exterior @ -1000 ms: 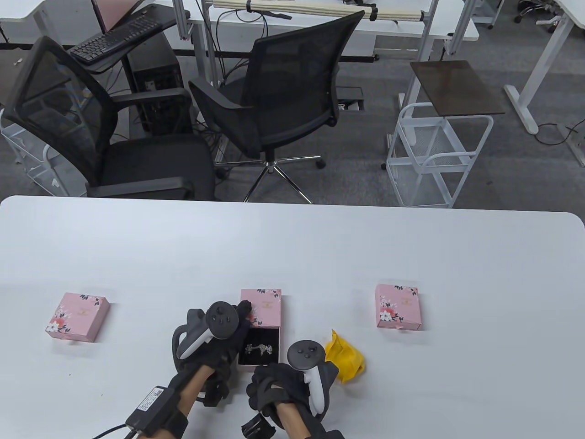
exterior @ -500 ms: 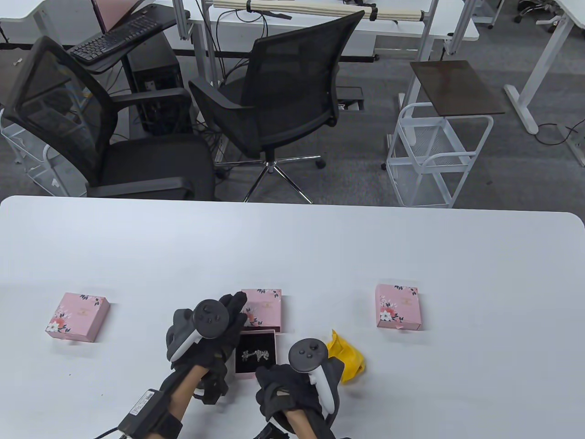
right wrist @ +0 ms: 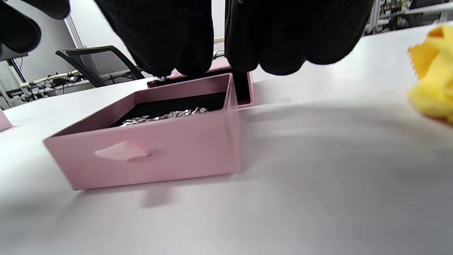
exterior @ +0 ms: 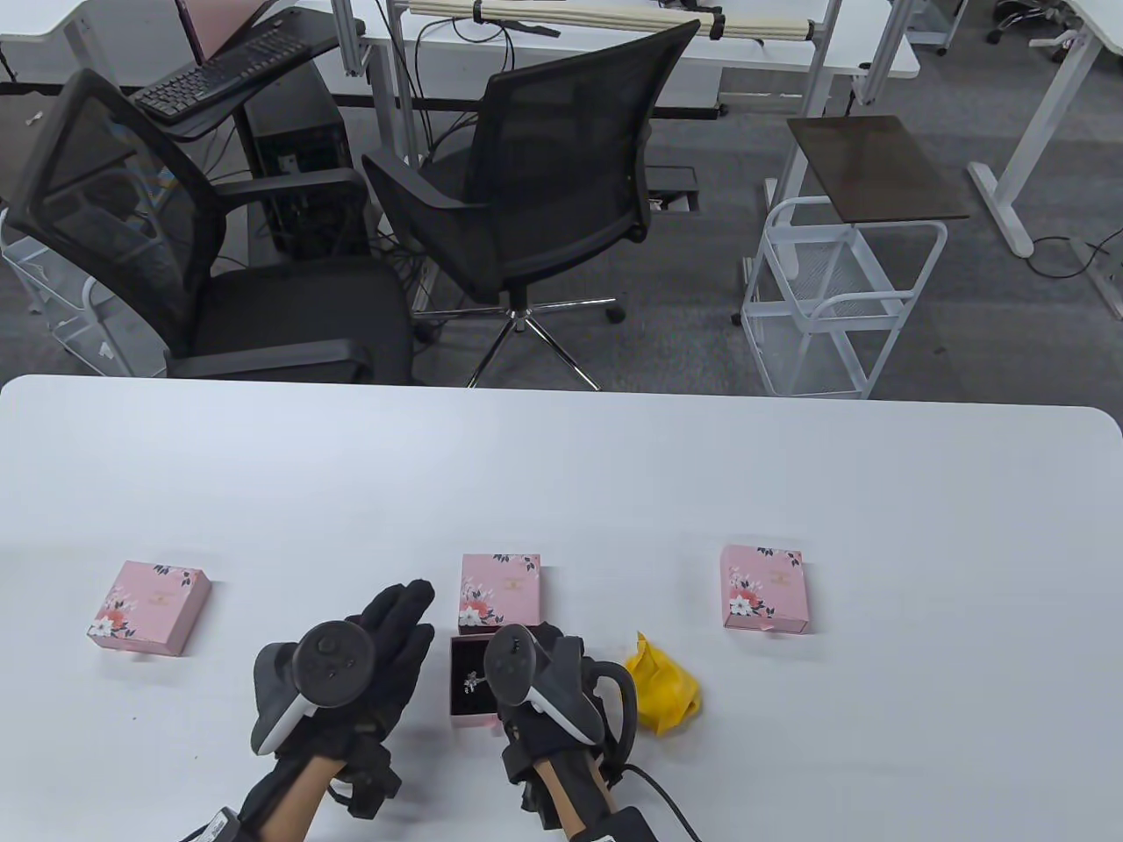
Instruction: Dust necklace
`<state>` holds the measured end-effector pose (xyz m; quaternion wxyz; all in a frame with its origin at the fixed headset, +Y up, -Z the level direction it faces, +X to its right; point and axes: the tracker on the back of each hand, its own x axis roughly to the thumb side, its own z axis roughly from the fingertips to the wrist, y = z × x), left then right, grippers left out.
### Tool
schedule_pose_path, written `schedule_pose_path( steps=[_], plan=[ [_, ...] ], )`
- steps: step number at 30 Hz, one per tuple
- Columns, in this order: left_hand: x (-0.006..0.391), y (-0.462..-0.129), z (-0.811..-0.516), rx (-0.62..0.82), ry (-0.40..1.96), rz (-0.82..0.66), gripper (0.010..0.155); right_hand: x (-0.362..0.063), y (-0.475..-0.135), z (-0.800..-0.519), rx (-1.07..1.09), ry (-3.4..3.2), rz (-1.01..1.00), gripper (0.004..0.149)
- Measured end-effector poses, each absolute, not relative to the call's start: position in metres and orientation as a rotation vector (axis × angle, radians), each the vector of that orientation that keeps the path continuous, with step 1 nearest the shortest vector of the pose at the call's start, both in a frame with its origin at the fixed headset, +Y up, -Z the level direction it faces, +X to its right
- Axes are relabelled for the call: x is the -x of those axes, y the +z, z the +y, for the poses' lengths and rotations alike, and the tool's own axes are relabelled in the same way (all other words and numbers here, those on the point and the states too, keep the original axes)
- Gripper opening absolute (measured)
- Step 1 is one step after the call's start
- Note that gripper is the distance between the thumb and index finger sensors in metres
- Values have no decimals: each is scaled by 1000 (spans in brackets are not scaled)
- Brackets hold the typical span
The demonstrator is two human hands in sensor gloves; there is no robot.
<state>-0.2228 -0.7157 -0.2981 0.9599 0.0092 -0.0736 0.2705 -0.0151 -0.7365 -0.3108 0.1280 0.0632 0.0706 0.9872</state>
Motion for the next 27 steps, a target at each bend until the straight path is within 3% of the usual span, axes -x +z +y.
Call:
schedule_pose_path(
  steps=[27],
  plan=[
    [217,-297,-722,-31,484,-162,56,27,-313,-755,-193,3059,242,43]
  ],
)
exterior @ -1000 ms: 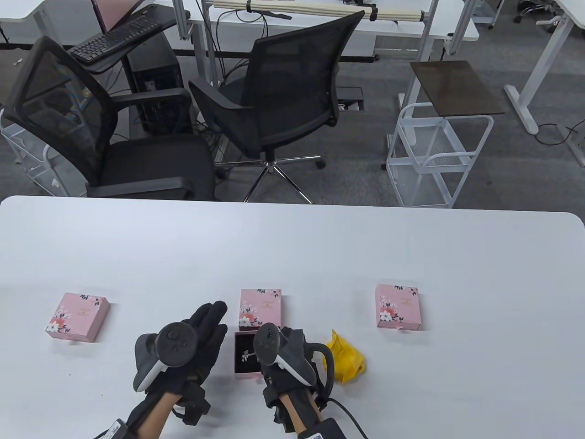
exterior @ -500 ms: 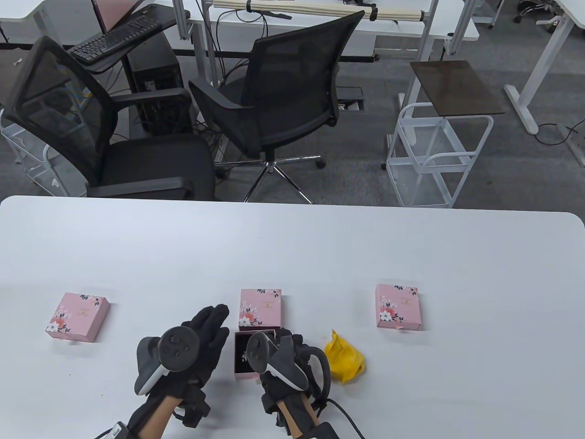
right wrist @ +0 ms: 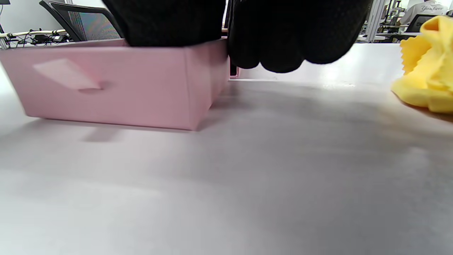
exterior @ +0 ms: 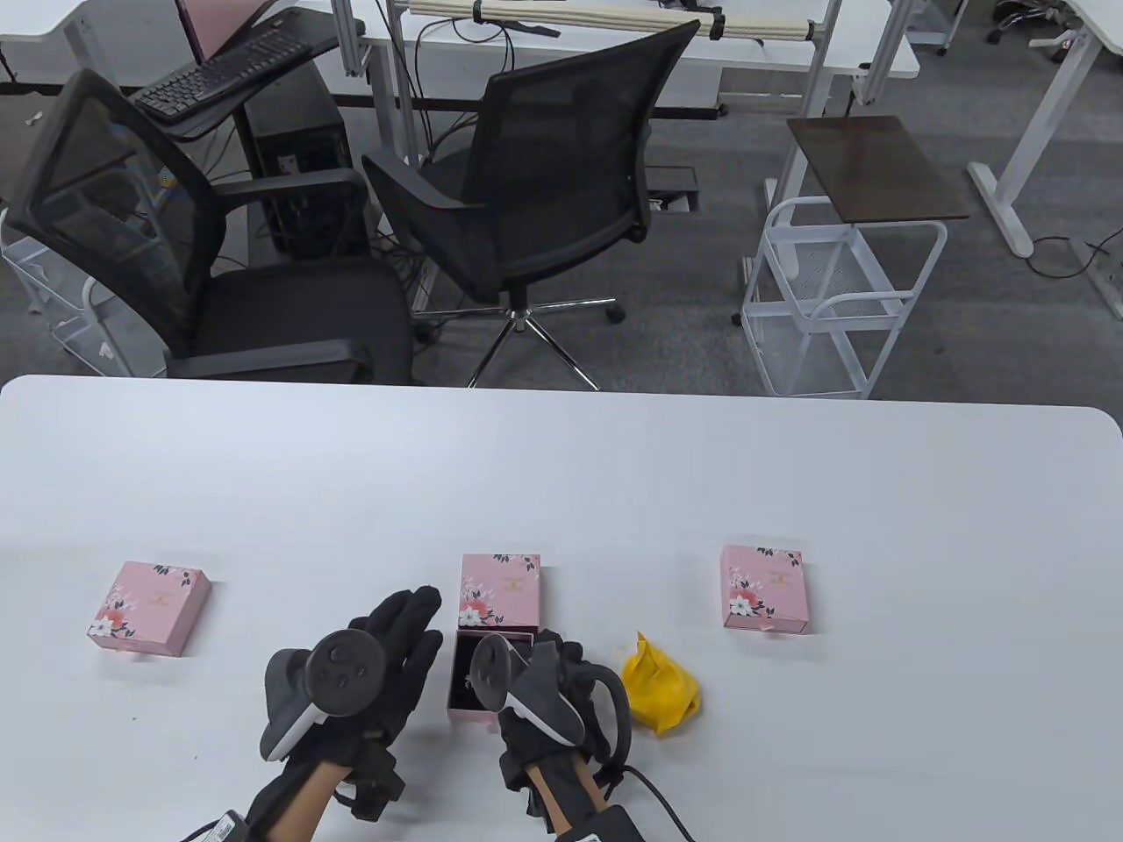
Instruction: Dust necklace
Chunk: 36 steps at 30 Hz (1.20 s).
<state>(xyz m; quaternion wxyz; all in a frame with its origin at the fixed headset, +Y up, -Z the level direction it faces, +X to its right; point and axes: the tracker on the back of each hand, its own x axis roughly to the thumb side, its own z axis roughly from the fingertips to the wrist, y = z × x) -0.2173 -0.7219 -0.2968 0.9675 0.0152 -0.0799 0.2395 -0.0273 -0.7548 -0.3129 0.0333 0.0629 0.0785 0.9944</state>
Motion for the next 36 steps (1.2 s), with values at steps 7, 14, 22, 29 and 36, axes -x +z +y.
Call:
schedule_pose_path(
  steps=[7,14,22,29,36],
  plan=[
    [218,-296,-722,-39,488,-162,56,29,-311,-756,-290,3093,235,43],
    [219,-294,-720,-58,503,-168,56,23,-305,-737,-302,2988,77,43],
    [219,-295,-721,-59,553,-191,54,18,-306,-683,-343,2769,-2,44],
    [220,-298,-723,6,704,-252,58,14,-303,-636,-435,2554,-131,44],
    [201,-299,-706,-12,898,-339,64,9,-296,-624,-512,2312,-115,44]
  ],
)
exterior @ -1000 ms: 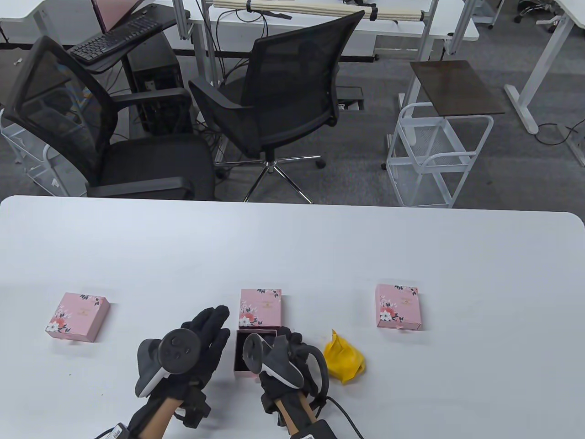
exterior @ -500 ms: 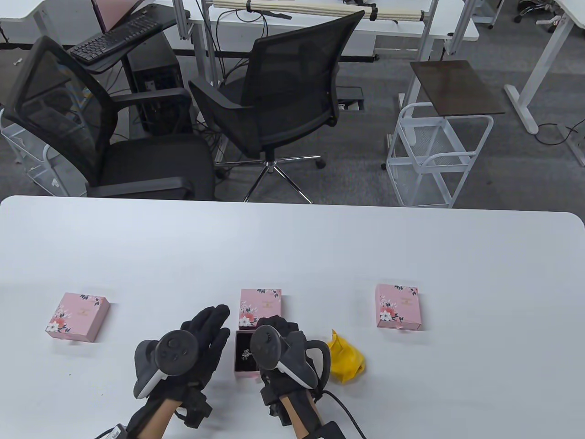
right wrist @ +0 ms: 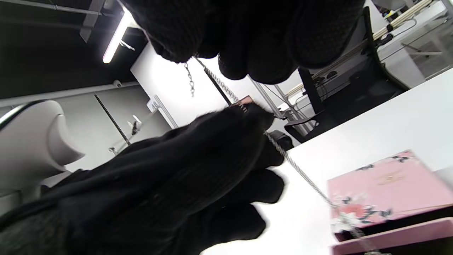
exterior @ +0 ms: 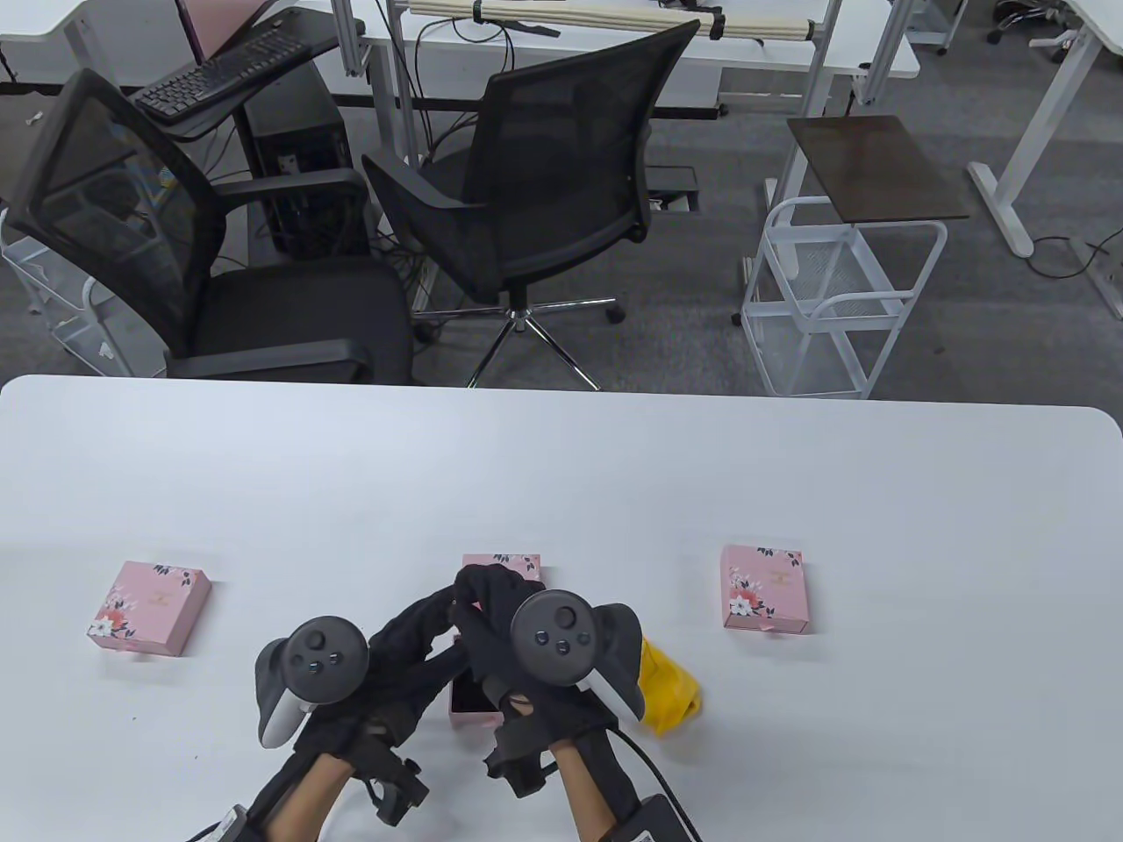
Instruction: Dust necklace
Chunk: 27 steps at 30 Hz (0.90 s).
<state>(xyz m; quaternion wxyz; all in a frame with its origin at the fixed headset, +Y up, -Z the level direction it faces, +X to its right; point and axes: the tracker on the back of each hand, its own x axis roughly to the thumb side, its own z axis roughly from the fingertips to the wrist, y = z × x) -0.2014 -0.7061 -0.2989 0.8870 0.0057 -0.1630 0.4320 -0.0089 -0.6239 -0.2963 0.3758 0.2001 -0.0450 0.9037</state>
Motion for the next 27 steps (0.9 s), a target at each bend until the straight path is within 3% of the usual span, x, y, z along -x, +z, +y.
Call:
schedule_pose_path(
  steps=[3,4,9,14,19,27],
  plan=[
    [195,-295,-694,-111,916,-316,41,2,-294,-618,-484,2280,-199,44],
    [193,-295,-691,-115,913,-320,40,-2,-294,-616,-463,2270,-222,44],
    [193,-302,-672,35,937,-387,39,-21,-302,-624,-310,2209,-212,44],
    [196,-315,-659,207,1068,-419,39,-34,-319,-648,-268,2055,3,43],
    [203,-318,-661,213,1222,-360,39,-38,-319,-648,-216,2033,-8,47],
    [215,-314,-652,65,1343,-242,39,-25,-294,-616,-281,2159,-306,41]
  ],
)
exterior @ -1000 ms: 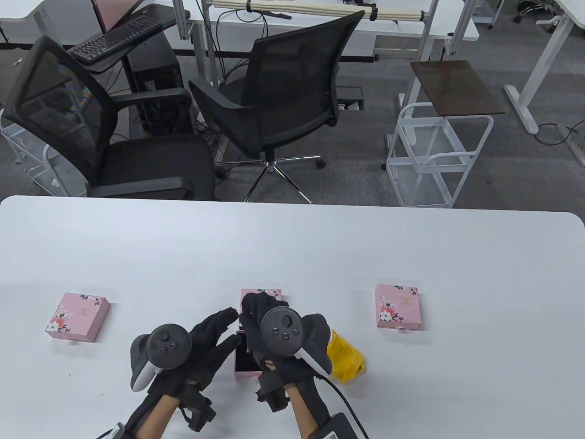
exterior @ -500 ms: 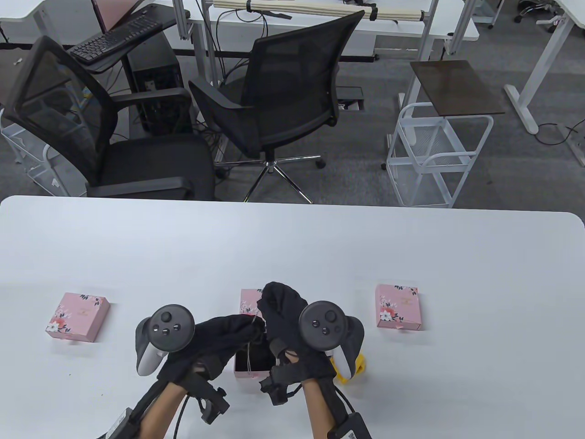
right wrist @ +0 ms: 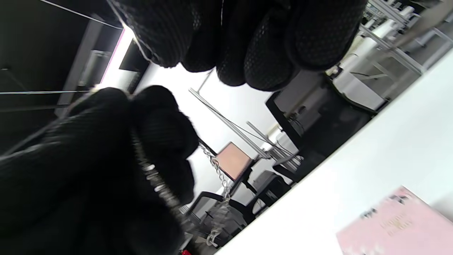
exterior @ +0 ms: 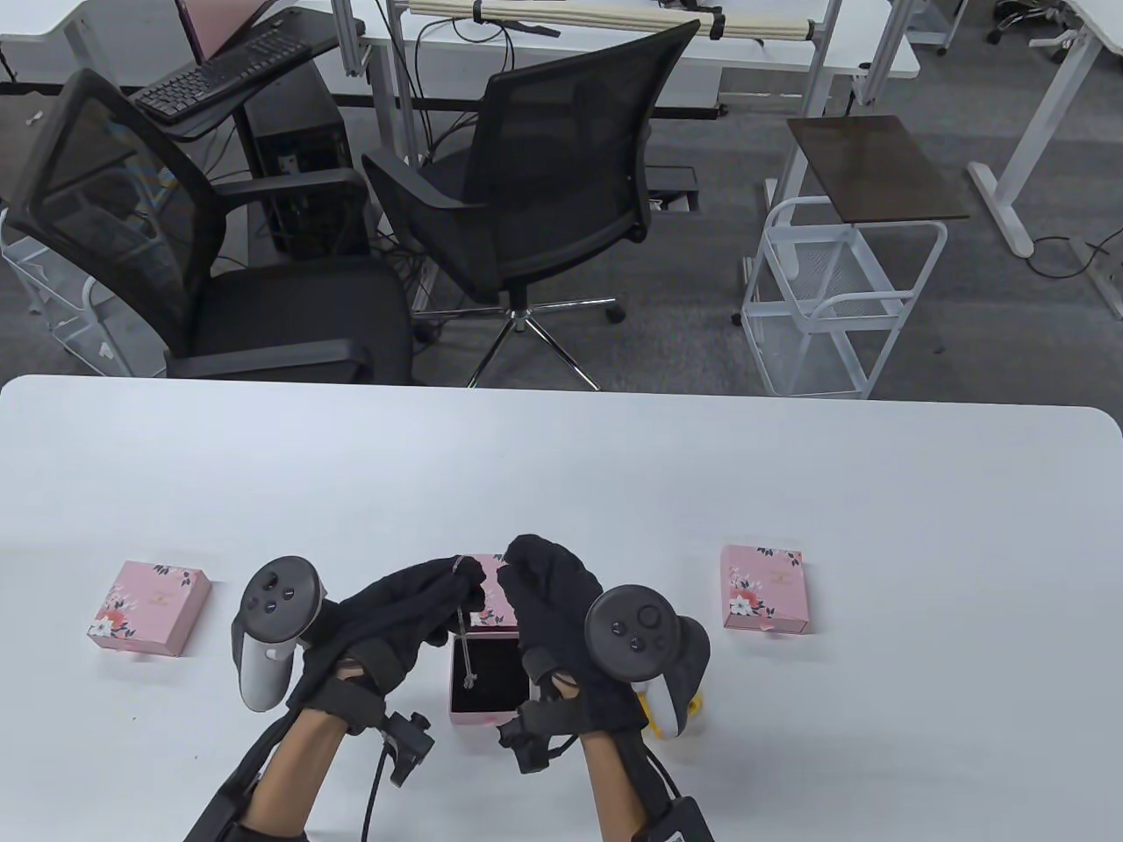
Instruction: Dust necklace
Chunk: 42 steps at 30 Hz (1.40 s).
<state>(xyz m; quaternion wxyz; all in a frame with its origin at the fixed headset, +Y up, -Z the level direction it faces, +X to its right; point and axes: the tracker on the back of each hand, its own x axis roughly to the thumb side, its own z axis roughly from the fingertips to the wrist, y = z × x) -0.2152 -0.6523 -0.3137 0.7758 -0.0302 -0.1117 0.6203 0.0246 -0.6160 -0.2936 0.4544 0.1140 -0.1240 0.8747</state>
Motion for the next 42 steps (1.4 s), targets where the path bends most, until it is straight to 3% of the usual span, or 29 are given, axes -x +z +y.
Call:
schedule_pose_path(
  steps=[3,9,16,23,31,42],
  plan=[
    [215,-312,-649,20,1385,-234,39,-12,-286,-610,-332,2243,-312,41],
    [209,-307,-644,-16,1336,-232,39,10,-284,-621,-382,2333,-335,55],
    [205,-306,-646,-19,1333,-247,39,13,-286,-631,-343,2252,-403,37],
    [223,-310,-643,-153,1314,-154,39,15,-285,-629,-399,2326,-338,35],
    [251,-311,-638,-214,1410,-96,38,24,-290,-639,-458,2356,-188,35],
    [275,-305,-623,-370,1215,-23,38,30,-298,-657,-466,2333,-47,35]
  ],
)
